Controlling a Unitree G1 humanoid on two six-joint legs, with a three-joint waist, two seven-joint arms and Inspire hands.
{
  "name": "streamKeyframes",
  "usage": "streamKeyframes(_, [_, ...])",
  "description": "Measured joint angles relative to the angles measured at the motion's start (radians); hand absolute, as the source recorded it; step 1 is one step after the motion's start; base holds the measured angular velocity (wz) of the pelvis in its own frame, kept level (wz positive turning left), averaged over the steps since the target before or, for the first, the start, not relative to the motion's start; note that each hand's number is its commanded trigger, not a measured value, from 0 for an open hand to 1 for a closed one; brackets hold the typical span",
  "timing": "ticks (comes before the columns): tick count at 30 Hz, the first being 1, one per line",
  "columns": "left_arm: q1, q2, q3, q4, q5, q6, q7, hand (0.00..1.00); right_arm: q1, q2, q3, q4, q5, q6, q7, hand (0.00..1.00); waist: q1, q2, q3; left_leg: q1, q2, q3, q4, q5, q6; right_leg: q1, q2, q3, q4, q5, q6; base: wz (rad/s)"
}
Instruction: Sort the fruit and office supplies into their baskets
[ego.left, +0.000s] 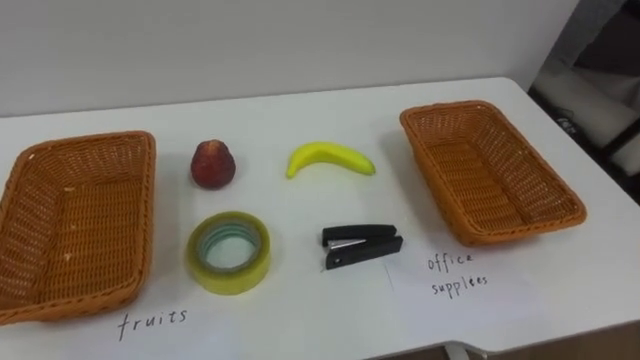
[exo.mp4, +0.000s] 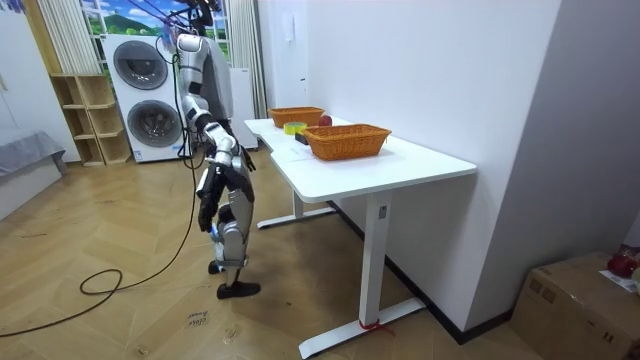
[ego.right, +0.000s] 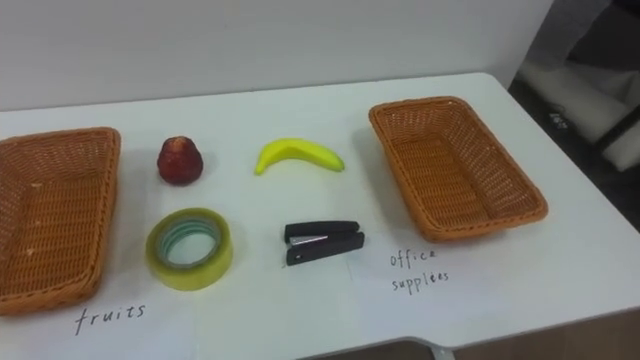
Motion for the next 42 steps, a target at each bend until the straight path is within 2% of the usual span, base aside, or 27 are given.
streamKeyframes(4, [-0.003, 0.0, 0.0, 0.0, 0.0, -0.017, 0.0, 0.0, -0.001, -0.001, 0.003, -0.087, -0.014, -0.031, -0.071, 0.0, 0.004, 0.004, 0.0003, -0.004, -0.002, 0.004, 0.001, 0.0, 0.0, -0.007, 0.001, 0.0, 0.0, -0.002, 0.002, -0.01])
streamKeyframes(6, [-0.005, 0.001, -0.001, -0.006, 0.0, -0.028, -0.001, 0.0, 0.0, -0.001, 0.01, -0.156, -0.047, -0.061, -0.106, 0.0, 0.005, 0.009, -0.0007, -0.016, -0.002, 0.005, 0.002, 0.001, 0.001, -0.023, 0.002, 0.0, 0.002, 0.0, 0.002, -0.02])
streamKeyframes(9, [0.0, 0.001, 0.001, -0.008, 0.001, -0.033, -0.002, 0.0, 0.001, -0.004, 0.009, -0.221, -0.107, -0.077, -0.138, 0.0, 0.006, 0.011, -0.0008, -0.018, -0.002, 0.005, 0.001, 0.001, 0.001, -0.024, 0.003, 0.001, 0.002, 0.0, 0.002, 0.0])
streamKeyframes(16, [-0.002, 0.003, -0.005, -0.005, 0.002, -0.035, 0.004, 0.0, -0.007, -0.014, 0.011, -0.341, -0.291, -0.081, -0.206, 0.0, 0.026, 0.003, -0.0037, -0.027, -0.002, 0.003, 0.0, 0.001, 0.001, -0.033, 0.003, 0.001, 0.002, 0.0, 0.002, 0.0])
streamKeyframes(20, [0.008, 0.01, -0.011, -0.005, 0.002, -0.035, 0.005, 0.0, -0.011, -0.032, 0.012, -0.441, -0.408, -0.081, -0.223, 0.0, 0.033, -0.005, 0.0031, -0.033, -0.002, 0.0, -0.001, 0.001, 0.001, -0.033, 0.003, -0.003, -0.001, 0.0, 0.002, 0.03])
streamKeyframes(25, [0.006, 0.022, -0.039, 0.005, 0.008, -0.035, 0.003, 0.0, -0.014, -0.048, 0.059, -0.564, -0.524, -0.082, -0.221, 0.0, 0.041, -0.009, 0.0043, -0.031, -0.002, 0.0, -0.001, 0.001, 0.001, -0.032, 0.002, -0.005, -0.001, 0.0, 0.002, 0.0])
streamKeyframes(29, [-0.024, 0.026, -0.043, 0.05, 0.041, -0.035, 0.003, 0.0, -0.076, -0.058, 0.068, -0.63, -0.653, -0.081, -0.213, 0.0, 0.055, -0.009, 0.0045, -0.028, -0.002, 0.0, -0.001, 0.001, 0.001, -0.031, 0.001, -0.008, 0.0, 0.0, 0.002, 0.0])
streamKeyframes(34, [-0.025, 0.025, -0.051, 0.069, 0.041, -0.034, -0.005, 0.0, -0.121, -0.078, 0.076, -0.787, -0.745, -0.08, -0.156, 0.0, 0.064, -0.015, 0.0051, -0.027, -0.002, -0.002, -0.001, 0.001, 0.001, -0.032, 0.002, -0.007, 0.003, 0.0, 0.002, 0.0])
streamKeyframes(36, [-0.027, 0.025, -0.055, 0.075, 0.043, -0.033, -0.007, 0.0, -0.144, -0.103, 0.089, -0.793, -0.804, -0.079, -0.131, 0.0, 0.071, -0.022, 0.0041, -0.027, -0.002, -0.001, 0.0, 0.001, 0.001, -0.032, 0.002, -0.006, 0.004, 0.0, 0.002, 0.0])
streamKeyframes(40, [-0.038, 0.027, -0.056, 0.105, 0.05, -0.034, -0.012, 0.0, -0.152, -0.11, 0.1, -0.838, -0.856, -0.079, -0.084, 0.0, 0.091, -0.039, 0.0041, -0.025, -0.001, -0.002, 0.0, 0.001, 0.001, -0.029, 0.003, -0.005, 0.002, 0.001, 0.001, 0.0])
streamKeyframes(42, [-0.034, 0.028, -0.056, 0.115, 0.052, -0.033, -0.022, 0.0, -0.181, -0.124, 0.115, -0.863, -0.875, -0.079, -0.06, 0.0, 0.091, -0.043, 0.0092, -0.018, 0.0, -0.004, 0.0, 0.001, 0.001, -0.016, 0.003, -0.008, -0.002, 0.002, 0.001, 0.04])
